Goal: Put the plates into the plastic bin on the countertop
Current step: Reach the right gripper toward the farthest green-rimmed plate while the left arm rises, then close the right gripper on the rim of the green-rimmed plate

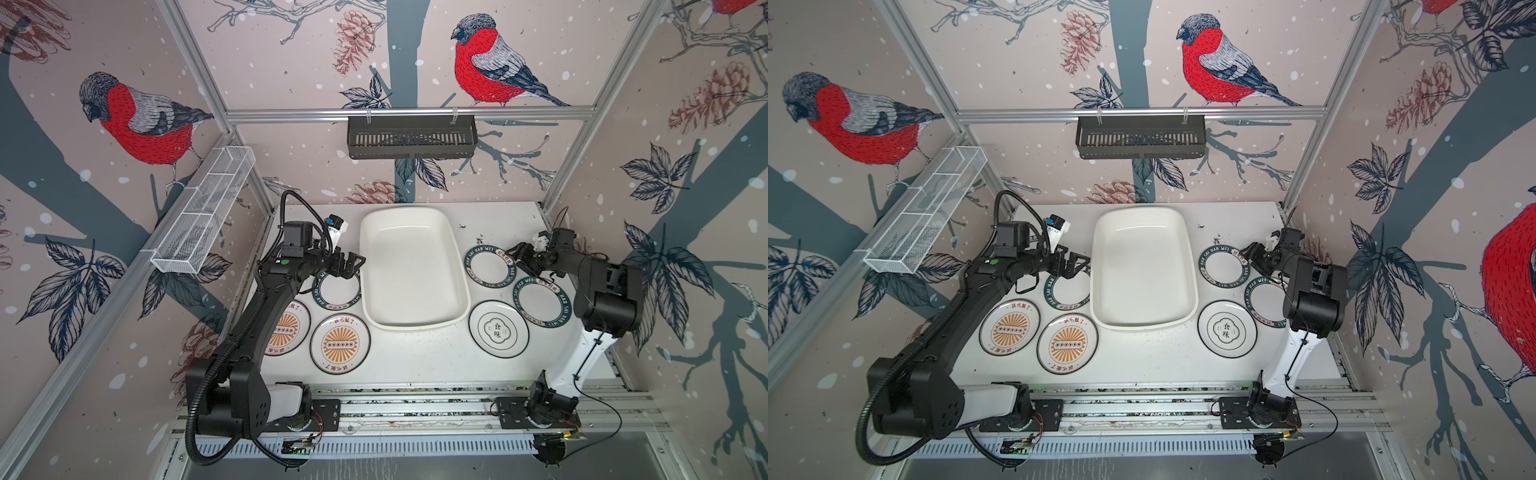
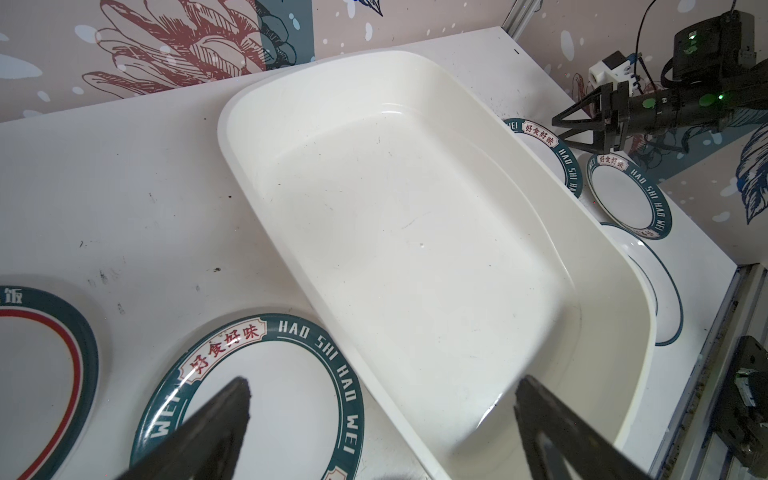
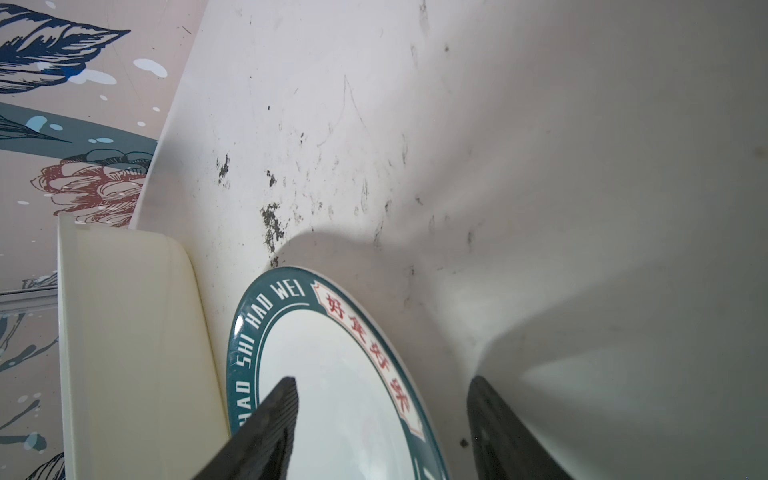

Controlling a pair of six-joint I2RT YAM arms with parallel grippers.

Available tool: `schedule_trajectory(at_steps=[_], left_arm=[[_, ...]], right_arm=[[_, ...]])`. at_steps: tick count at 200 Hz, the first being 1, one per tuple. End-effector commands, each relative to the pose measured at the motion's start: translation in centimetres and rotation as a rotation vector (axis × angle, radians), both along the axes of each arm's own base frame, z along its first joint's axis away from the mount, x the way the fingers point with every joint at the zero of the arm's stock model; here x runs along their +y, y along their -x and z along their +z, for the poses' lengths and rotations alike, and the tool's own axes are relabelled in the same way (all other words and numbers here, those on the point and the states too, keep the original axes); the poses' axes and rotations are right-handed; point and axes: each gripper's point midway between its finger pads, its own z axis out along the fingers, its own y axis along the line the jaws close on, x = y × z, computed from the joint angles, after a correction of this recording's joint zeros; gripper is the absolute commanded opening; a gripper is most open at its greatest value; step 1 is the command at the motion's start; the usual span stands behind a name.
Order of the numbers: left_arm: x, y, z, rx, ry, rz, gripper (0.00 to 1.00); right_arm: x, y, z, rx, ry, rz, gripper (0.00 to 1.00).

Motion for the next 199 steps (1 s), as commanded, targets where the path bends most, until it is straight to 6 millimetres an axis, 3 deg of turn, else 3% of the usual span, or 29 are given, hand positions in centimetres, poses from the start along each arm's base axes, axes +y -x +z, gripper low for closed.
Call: schedule_trajectory(at_steps=[1, 51, 199], left_arm=[[-0.3, 0.3, 0.1, -0.003, 0.005, -0.02, 0.99], [-0.5, 0.5, 0.2, -0.001, 0.018, -0.028, 0.99], [-1.2, 0.5, 0.6, -0.02, 0.02, -0.059, 0.99]], right_arm=[[0.2, 0.0, 0.1, -0.004, -0.007, 0.018, 0.65], [0.4, 0.3, -0.1, 0.007, -0.018, 0.023, 0.58], [0.9, 2.0, 0.1, 0.061, -0.016, 0.019, 0.53]])
